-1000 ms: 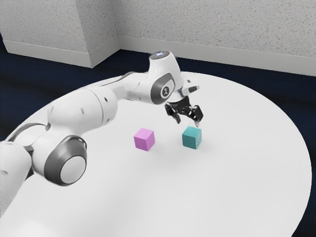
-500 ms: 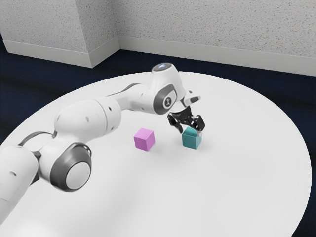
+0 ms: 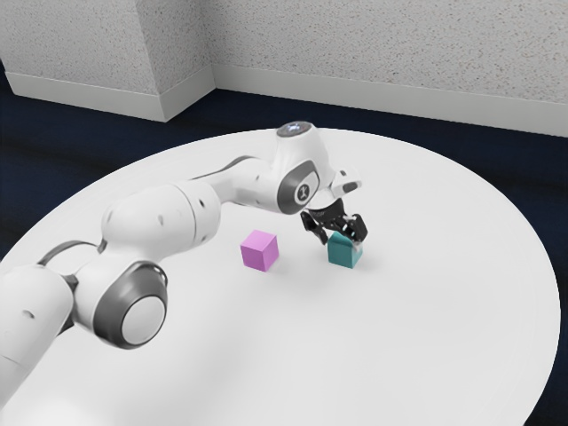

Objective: Pick up the blue block with one arm, and put the blue block on the pink block with one arm

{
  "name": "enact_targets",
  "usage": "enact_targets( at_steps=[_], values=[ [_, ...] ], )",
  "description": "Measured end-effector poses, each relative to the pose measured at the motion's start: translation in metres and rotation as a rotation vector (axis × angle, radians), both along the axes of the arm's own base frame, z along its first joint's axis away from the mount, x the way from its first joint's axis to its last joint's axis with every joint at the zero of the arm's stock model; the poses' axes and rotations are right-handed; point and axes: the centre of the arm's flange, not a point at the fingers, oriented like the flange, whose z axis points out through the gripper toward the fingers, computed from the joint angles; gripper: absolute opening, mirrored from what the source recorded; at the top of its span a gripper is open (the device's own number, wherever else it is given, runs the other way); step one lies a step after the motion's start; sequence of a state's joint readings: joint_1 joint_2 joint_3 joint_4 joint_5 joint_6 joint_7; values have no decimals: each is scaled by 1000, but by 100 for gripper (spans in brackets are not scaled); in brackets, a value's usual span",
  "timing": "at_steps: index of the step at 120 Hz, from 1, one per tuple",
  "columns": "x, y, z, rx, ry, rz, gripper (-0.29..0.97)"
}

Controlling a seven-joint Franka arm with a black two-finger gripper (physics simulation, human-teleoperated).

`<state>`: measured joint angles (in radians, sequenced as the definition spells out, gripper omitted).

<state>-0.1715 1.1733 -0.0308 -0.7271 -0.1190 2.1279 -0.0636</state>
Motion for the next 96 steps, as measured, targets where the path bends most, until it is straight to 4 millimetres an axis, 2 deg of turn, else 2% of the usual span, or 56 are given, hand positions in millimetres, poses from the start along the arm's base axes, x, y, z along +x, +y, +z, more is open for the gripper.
enact_targets(
  at_steps=[29, 70, 86, 96],
  values=[
    [3, -1, -9, -14, -32, 10, 64],
    [5, 0, -7, -10, -56, 28, 27],
    [2, -1, 4, 2, -50, 34, 27],
    [-3, -1, 17, 8, -40, 38, 26]
  ],
)
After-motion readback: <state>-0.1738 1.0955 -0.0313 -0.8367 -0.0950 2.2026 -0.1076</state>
